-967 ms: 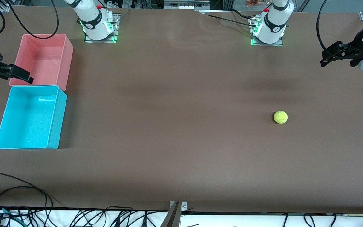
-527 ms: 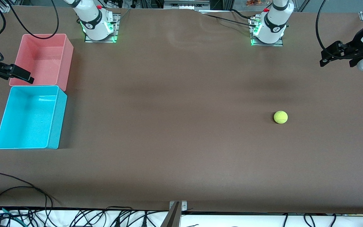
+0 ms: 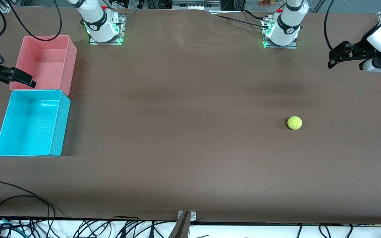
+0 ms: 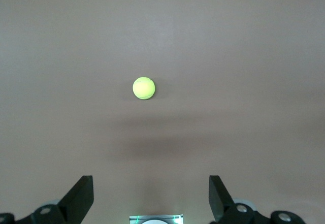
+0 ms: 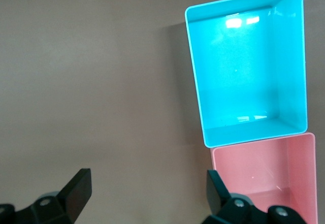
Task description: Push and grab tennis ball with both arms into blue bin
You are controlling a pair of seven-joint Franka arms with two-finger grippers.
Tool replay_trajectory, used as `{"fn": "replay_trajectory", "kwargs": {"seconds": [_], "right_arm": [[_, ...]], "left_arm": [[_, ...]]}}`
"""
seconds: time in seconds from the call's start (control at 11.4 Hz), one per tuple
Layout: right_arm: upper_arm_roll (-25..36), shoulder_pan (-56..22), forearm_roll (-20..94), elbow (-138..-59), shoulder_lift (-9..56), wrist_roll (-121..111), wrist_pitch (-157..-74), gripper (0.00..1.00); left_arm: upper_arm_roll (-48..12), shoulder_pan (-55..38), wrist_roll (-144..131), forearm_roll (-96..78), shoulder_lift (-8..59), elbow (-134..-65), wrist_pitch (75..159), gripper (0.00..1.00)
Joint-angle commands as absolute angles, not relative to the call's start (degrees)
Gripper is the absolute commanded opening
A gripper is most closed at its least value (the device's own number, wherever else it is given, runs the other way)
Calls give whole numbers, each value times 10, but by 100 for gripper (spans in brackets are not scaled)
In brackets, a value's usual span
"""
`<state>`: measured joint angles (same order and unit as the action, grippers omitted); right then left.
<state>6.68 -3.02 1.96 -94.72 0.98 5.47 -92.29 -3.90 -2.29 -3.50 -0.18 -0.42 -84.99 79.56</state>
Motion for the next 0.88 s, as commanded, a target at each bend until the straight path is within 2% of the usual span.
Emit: {"fn": "replay_trajectory", "kwargs": {"seconds": [0.0,0.79], "right_arm": [[64,-30,19,-935,13,48,-914,100],[65,-27,20,-935,14,41,-914,100]], "left_arm": [[-50,-25,-40,-5,-4,-836,784,100],[-47,-23,-40,-3,-4,-837,783,100]]}}
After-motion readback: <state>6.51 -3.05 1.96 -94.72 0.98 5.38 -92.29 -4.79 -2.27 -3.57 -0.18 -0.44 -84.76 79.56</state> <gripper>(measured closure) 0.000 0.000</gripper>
